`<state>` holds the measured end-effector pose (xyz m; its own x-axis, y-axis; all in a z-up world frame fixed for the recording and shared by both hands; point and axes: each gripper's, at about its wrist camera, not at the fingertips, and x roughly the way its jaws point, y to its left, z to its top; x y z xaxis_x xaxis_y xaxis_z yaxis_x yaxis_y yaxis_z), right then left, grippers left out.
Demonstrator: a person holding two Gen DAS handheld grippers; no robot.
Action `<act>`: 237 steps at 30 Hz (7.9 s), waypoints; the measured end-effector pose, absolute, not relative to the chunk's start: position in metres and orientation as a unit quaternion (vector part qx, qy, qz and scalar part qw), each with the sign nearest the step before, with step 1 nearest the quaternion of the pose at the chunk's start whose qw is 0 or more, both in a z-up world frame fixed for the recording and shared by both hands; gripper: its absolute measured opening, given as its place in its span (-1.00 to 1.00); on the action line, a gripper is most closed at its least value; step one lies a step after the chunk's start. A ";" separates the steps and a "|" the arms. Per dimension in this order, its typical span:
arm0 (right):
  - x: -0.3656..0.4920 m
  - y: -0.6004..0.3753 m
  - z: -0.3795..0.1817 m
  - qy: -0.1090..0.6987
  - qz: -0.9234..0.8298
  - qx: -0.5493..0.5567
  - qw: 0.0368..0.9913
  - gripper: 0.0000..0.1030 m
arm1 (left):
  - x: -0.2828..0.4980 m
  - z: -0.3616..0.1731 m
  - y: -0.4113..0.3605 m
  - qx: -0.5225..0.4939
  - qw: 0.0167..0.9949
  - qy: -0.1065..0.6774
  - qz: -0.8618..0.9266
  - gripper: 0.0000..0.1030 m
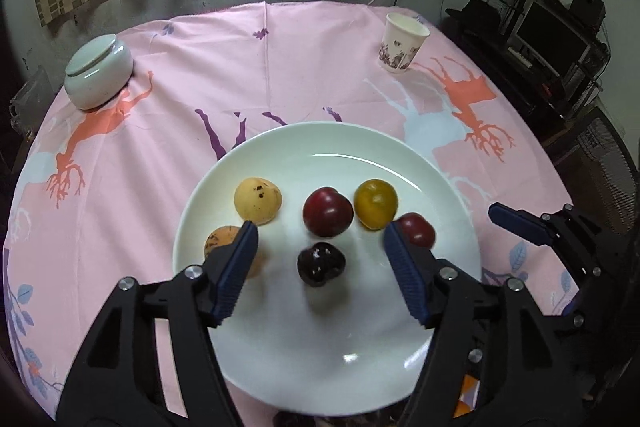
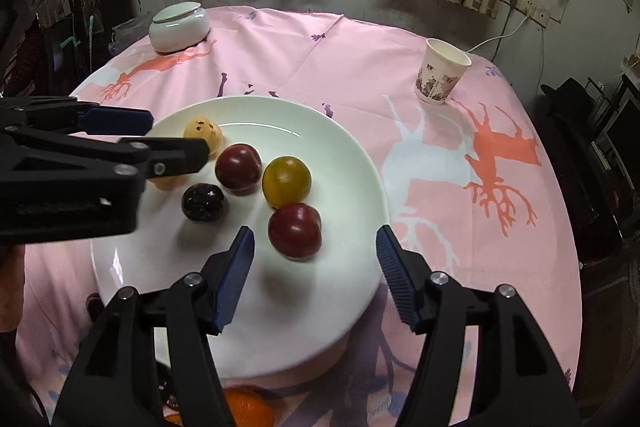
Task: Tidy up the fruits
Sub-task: 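Carry both plums onto the white plate and open both grippers, then grasp a large pale yellow fruit with the right gripper while the left grasps an orange fruit, then carry both held fruits onto the white plate and open both grippers, then grasp another large pale yellow fruit with the right gripper while the left grasps a dark purple plum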
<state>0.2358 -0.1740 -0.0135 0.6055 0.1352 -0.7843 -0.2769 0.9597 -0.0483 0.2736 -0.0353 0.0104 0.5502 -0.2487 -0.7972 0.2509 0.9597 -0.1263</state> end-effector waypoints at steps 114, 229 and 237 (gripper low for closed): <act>0.161 -0.144 -0.002 0.429 0.198 -0.043 0.880 -0.11 | 0.194 0.003 0.009 0.015 0.893 0.438 -0.100 -0.25; -0.008 -0.209 -0.072 0.476 0.121 -0.008 0.871 -0.10 | 0.028 -0.079 -0.053 0.036 0.877 0.450 -0.166 -0.44; -0.012 -0.212 -0.059 0.460 0.123 0.007 0.880 -0.11 | 0.018 -0.059 -0.039 0.014 0.887 0.428 -0.172 -0.44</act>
<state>-0.0117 -0.2119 -0.0592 0.5472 0.2229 -0.8068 -0.2103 0.9696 0.1252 0.0180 -0.0393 -0.0589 0.5741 -0.2935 -0.7644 0.3181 0.9401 -0.1221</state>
